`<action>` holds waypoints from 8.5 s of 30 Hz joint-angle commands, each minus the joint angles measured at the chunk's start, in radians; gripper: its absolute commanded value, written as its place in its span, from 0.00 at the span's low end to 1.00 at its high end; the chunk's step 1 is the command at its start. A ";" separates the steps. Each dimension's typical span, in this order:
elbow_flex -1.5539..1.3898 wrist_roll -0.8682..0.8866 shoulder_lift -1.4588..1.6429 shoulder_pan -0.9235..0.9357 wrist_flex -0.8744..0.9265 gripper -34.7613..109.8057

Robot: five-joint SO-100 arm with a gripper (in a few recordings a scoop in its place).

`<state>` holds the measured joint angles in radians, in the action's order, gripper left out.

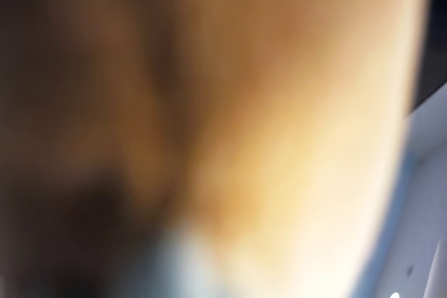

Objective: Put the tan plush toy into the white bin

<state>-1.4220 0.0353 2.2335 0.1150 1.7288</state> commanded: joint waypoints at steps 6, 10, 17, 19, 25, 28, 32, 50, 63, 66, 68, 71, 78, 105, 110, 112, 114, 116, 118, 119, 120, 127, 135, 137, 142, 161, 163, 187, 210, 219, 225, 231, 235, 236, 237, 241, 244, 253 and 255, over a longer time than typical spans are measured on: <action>-0.127 -0.026 0.000 -0.067 0.008 0.24; -0.161 -0.018 -0.044 -0.057 0.006 0.24; -0.192 -0.014 -0.103 -0.041 -0.101 0.24; -0.219 -0.014 -0.117 -0.041 -0.129 0.24; -0.282 -0.012 -0.183 -0.040 -0.219 0.24; -0.307 -0.012 -0.209 -0.040 -0.261 0.24; -0.331 -0.012 -0.249 -0.040 -0.314 0.24; -0.391 -0.014 -0.336 -0.038 -0.414 0.25; -0.374 -0.014 -0.319 0.006 -0.291 0.46; -0.351 -0.014 -0.273 0.020 -0.252 0.50; -0.339 -0.014 -0.227 0.023 -0.225 0.53; -0.328 -0.014 -0.155 0.026 -0.169 0.56; -0.196 -0.017 -0.086 0.026 -0.005 0.63; -0.077 -0.028 0.259 0.370 0.014 0.66; -0.150 -0.028 0.360 0.439 0.014 0.66; -0.193 -0.028 0.391 0.453 0.012 0.66; -0.238 -0.028 0.420 0.463 0.011 0.66; -0.282 -0.028 0.448 0.469 0.009 0.66; -0.314 -0.028 0.472 0.482 0.009 0.66; -0.327 -0.028 0.485 0.489 0.008 0.66; -0.339 -0.028 0.499 0.499 0.006 0.66; -0.347 -0.028 0.538 0.543 0.003 0.66; -0.348 -0.028 0.545 0.543 0.003 0.66; -0.348 -0.028 0.545 0.543 0.003 0.66; -0.348 -0.026 0.532 0.537 0.003 0.66; -0.348 -0.026 0.532 0.541 0.003 0.66; -0.348 -0.026 0.532 0.541 0.003 0.66; -0.348 -0.026 0.532 0.541 0.003 0.66; -0.348 -0.026 0.532 0.541 0.003 0.66; -0.348 -0.026 0.532 0.541 0.003 0.66; -0.348 -0.026 0.532 0.543 0.003 0.66; -0.348 -0.026 0.532 0.543 0.003 0.66; -0.348 -0.026 0.532 0.543 0.003 0.66; -0.348 -0.026 0.532 0.543 0.003 0.66; -0.348 -0.026 0.532 0.543 0.003 0.66; -0.348 -0.026 0.532 0.543 0.003 0.66; -0.348 -0.026 0.532 0.543 0.003 0.66; -0.348 -0.026 0.532 0.543 0.003 0.66; -0.348 -0.026 0.534 0.543 0.003 0.66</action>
<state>-1.7810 0.0046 2.7658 0.6412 1.7334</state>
